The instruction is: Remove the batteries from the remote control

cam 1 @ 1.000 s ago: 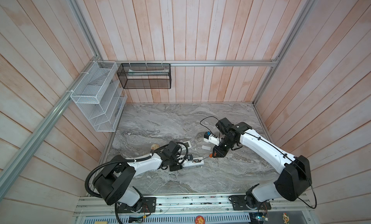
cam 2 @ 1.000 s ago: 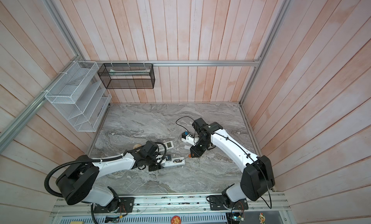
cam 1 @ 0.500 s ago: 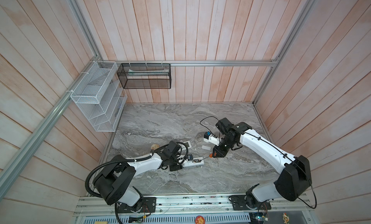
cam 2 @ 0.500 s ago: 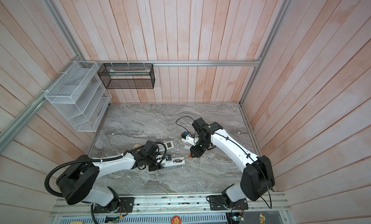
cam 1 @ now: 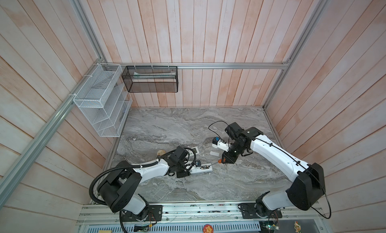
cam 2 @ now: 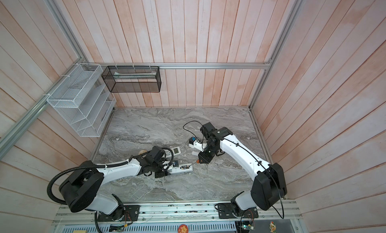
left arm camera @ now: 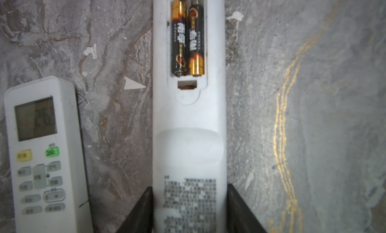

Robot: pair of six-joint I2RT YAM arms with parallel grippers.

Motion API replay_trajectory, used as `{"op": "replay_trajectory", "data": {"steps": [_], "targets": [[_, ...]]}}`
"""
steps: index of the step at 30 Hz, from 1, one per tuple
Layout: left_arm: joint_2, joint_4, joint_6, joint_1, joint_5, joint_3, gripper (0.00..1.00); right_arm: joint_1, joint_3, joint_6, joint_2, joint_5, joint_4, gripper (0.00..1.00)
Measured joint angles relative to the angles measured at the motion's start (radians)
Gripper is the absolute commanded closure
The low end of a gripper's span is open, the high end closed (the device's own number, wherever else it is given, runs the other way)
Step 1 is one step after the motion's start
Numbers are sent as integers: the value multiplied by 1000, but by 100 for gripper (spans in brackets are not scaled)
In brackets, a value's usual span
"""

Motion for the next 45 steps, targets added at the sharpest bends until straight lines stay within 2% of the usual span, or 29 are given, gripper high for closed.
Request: {"op": "replay_trajectory", "data": {"steps": [13, 45], "targets": [[16, -16, 0, 0, 3, 18, 75, 1, -30, -18, -85, 29, 0, 100], [21, -20, 0, -2, 3, 24, 76, 0, -81, -22, -50, -28, 46, 100]]}}
